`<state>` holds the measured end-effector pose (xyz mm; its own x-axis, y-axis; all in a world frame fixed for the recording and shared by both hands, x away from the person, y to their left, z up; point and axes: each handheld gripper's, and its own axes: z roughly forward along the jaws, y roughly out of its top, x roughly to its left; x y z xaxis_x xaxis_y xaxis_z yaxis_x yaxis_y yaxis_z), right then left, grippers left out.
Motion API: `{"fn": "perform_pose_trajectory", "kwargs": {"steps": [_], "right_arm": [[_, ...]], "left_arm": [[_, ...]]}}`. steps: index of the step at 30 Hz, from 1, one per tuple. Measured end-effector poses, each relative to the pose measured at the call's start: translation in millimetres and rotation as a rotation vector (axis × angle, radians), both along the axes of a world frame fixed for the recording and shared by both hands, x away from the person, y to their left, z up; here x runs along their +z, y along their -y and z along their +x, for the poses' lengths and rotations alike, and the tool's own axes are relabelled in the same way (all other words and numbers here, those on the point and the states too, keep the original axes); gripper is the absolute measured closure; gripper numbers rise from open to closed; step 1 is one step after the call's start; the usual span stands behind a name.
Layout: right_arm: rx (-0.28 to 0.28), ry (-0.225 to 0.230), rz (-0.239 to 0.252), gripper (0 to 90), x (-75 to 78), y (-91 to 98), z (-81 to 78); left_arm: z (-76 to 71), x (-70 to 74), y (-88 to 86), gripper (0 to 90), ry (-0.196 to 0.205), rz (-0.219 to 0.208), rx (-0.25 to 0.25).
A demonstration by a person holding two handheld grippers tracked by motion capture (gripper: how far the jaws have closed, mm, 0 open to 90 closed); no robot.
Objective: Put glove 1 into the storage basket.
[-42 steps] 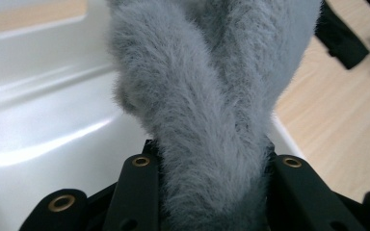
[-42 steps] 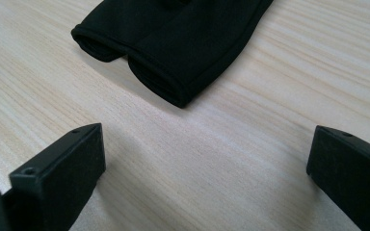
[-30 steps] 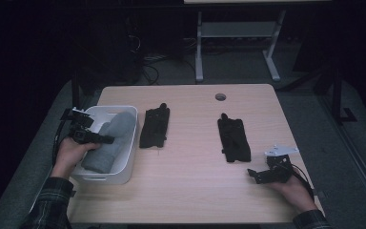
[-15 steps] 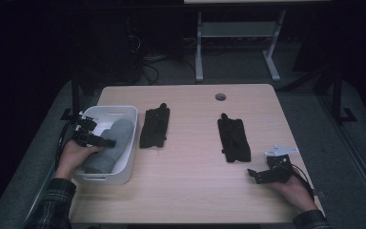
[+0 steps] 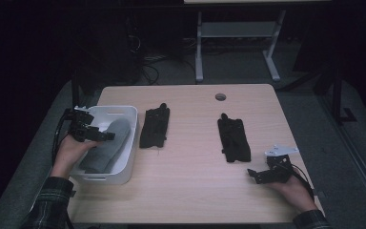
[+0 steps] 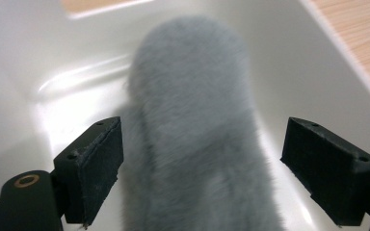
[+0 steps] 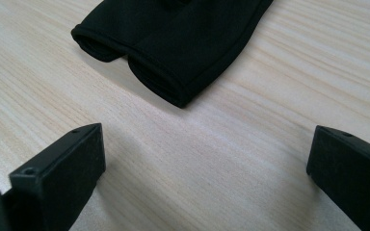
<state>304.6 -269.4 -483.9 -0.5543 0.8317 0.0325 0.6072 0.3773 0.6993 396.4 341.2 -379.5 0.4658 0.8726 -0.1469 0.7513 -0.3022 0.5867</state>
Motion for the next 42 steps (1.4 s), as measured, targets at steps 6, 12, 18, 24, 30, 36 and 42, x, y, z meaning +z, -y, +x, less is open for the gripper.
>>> {"fn": "perform_pose_trajectory", "kwargs": {"steps": [6,12,18,24,30,36,42], "right_arm": [[0.0,0.0,0.0,0.0,0.0,0.0,0.0],[0.0,0.0,0.0,0.0,0.0,0.0,0.0],[0.0,0.0,0.0,0.0,0.0,0.0,0.0],[0.0,0.0,0.0,0.0,0.0,0.0,0.0],[0.0,-0.001,0.0,0.0,0.0,0.0,0.0],[0.0,0.0,0.0,0.0,0.0,-0.1,0.0],[0.001,-0.001,0.0,0.0,0.0,0.1,-0.1]], "left_arm": [[-5.0,13.9,22.7,13.8,0.047,-0.04,-0.068],[-10.4,24.5,51.6,13.8,0.088,-0.075,-0.145],[-18.8,31.0,80.0,13.2,0.119,-0.09,-0.201],[-28.5,31.7,108.2,12.9,0.141,-0.104,-0.263],[-38.5,25.1,134.4,13.0,0.139,-0.116,-0.321],[-49.5,11.9,161.8,13.0,0.136,-0.101,-0.377],[-56.5,-4.9,182.8,13.1,0.128,-0.089,-0.416]]}}
